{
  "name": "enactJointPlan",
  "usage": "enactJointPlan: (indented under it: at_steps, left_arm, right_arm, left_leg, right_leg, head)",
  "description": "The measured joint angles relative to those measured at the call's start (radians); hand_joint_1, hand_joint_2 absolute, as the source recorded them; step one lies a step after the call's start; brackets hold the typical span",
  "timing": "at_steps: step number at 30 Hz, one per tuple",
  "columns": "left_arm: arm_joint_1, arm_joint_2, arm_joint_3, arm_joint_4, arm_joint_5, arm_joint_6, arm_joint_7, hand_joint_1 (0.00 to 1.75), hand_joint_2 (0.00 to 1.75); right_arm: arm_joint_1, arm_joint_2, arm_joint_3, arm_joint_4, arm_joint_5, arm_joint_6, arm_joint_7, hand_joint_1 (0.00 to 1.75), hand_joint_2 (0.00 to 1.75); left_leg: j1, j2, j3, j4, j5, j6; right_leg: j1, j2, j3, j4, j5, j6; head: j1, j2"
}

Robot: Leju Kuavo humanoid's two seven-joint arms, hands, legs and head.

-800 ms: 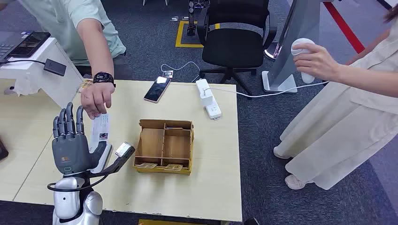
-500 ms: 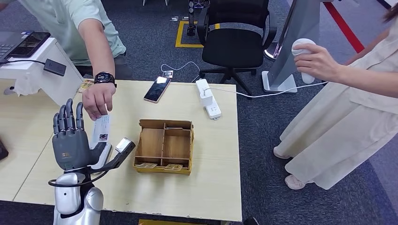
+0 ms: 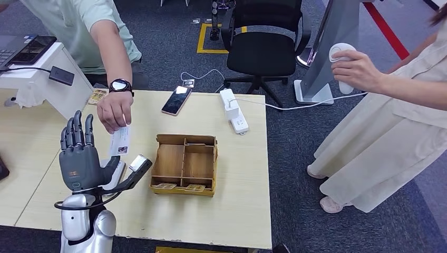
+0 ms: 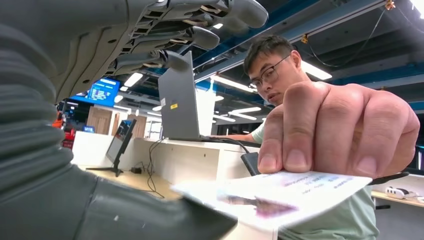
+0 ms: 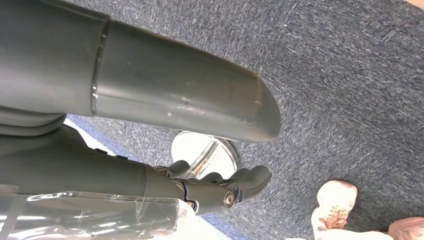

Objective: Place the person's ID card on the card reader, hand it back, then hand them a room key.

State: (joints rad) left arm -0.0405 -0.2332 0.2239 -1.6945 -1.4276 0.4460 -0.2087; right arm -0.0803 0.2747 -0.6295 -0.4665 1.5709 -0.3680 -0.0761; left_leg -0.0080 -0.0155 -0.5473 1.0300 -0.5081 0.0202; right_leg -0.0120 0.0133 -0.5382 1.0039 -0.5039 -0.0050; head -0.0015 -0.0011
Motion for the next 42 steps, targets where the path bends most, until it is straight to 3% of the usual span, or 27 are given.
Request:
enactJointPlan:
  at_steps: [1,32,42]
  left_arm:
    - [0.0,0.0,0.0,0.0,0.007,0.0,-0.001,1.75,1.75]
    - [0.0,-0.009,0.0,0.0,0.038,-0.003,-0.034,1.75,1.75]
    - [0.002,-0.016,0.0,0.0,0.134,-0.092,-0.035,1.75,1.75]
  right_arm:
    - [0.0,0.0,0.0,0.0,0.0,0.0,0.0,0.0,0.0]
    - [0.0,0.0,0.0,0.0,0.0,0.001,0.0,0.0,0.0]
    - [0.0,0.0,0.0,0.0,0.0,0.001,0.0,0.0,0.0]
  left_leg:
    - [0.0,0.0,0.0,0.0,0.0,0.0]
    - [0.0,0.0,0.0,0.0,0.0,0.0]
    - [0.0,0.0,0.0,0.0,0.0,0.0]
  right_leg:
    - [0.0,0.0,0.0,0.0,0.0,0.0]
    - [0.0,0.0,0.0,0.0,0.0,0.0]
    - [0.0,0.0,0.0,0.0,0.0,0.0]
  head:
    - [0.0,0.0]
    - [0.0,0.0]
    - [0.0,0.0]
